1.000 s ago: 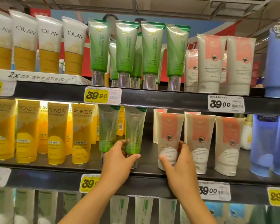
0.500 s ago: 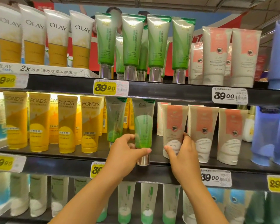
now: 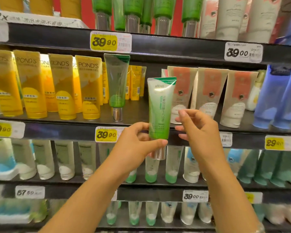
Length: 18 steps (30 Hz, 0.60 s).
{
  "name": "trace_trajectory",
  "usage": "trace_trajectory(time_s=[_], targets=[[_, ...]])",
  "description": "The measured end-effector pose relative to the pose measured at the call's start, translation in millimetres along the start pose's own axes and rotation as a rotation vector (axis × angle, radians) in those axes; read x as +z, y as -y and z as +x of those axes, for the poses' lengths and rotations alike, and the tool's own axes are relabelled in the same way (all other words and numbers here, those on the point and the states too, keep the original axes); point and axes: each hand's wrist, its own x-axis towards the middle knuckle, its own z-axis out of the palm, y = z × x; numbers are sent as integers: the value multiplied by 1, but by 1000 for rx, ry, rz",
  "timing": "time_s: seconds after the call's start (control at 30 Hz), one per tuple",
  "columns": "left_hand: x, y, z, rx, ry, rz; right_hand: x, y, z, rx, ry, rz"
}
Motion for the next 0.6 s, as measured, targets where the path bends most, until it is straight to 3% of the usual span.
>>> trace_trajectory(time_s=[0.23,0.43,0.53,0.6], targets=[[2,22,-22,-33,79,-13,6,-3,-24,158,97,191],[0,38,-36,-66,103,-23,15,-12,-45,224,38,287],[-1,46,-44,-79,64,-116,21,-12,-54,220,10,424],[1,53,-50,-133,53,-298,28,-10,-60,193,-29,513]])
